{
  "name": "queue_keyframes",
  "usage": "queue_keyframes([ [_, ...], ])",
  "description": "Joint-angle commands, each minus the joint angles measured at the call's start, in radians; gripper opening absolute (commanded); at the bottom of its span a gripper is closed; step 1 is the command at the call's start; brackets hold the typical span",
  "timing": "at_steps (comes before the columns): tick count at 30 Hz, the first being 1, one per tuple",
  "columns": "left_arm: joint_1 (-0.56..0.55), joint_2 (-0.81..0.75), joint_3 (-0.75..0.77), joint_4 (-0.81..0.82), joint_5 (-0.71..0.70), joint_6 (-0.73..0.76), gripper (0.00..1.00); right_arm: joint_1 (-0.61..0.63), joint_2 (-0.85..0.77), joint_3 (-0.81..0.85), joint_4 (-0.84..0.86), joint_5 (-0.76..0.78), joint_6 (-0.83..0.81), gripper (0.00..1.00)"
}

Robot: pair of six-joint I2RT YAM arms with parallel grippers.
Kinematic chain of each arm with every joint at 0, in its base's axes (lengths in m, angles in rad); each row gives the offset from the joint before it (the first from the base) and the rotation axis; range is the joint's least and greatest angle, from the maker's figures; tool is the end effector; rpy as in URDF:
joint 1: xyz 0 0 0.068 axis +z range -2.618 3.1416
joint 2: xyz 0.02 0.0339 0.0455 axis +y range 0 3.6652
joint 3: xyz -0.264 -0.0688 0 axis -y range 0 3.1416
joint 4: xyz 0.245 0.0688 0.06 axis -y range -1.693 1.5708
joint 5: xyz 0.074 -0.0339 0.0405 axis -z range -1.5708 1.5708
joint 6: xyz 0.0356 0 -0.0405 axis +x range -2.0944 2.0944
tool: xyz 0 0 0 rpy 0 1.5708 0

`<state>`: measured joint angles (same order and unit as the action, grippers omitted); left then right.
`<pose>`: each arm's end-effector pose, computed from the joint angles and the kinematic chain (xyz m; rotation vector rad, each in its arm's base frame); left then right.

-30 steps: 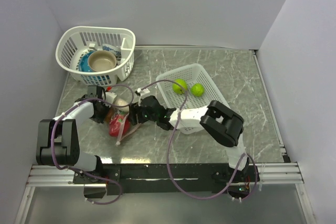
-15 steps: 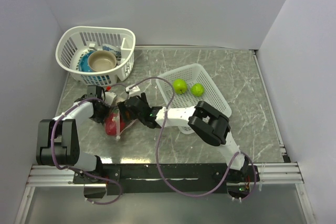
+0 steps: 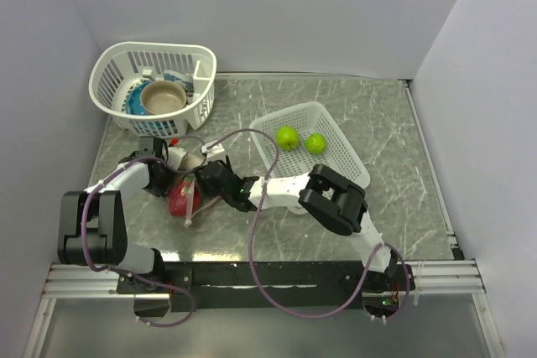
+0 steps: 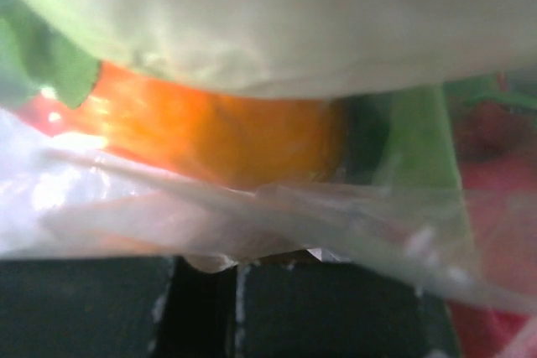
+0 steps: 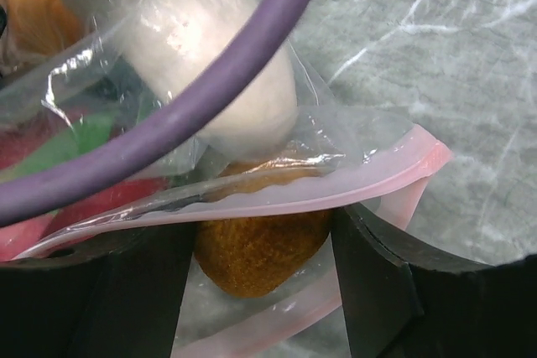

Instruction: Open the zip-top bag and remove the fake food

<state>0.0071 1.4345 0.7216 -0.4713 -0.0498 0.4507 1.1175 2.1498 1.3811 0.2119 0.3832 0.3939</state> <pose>0.2500 0.0035 0.1587 0.5962 2.7052 0.1902 0.2192 0.4195 0.1507 -0.5346 2.0553 0.5062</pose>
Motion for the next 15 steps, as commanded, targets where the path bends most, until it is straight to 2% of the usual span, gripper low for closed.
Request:
queue_keyframes([
  [1, -0.012, -0.031, 0.002, -0.055, 0.074, 0.0, 0.01, 0.019, -0.042, -0.088, -0.032, 0.037, -0.026, 0.63],
  [4, -0.012, -0.034, 0.004, -0.059, 0.071, -0.004, 0.01, 0.019, -0.074, -0.134, -0.019, 0.042, -0.023, 0.56],
  [6, -0.012, -0.036, 0.004, -0.059, 0.071, -0.009, 0.01, 0.021, -0.114, -0.154, -0.022, 0.043, -0.024, 0.45],
  [8, -0.012, -0.031, 0.003, -0.056, 0.067, -0.009, 0.01, 0.021, -0.199, -0.218, -0.005, 0.027, -0.029, 0.4],
  [15, -0.012, 0.009, 0.018, -0.033, 0.053, -0.02, 0.01, -0.011, -0.565, -0.464, 0.104, -0.154, -0.107, 0.41],
])
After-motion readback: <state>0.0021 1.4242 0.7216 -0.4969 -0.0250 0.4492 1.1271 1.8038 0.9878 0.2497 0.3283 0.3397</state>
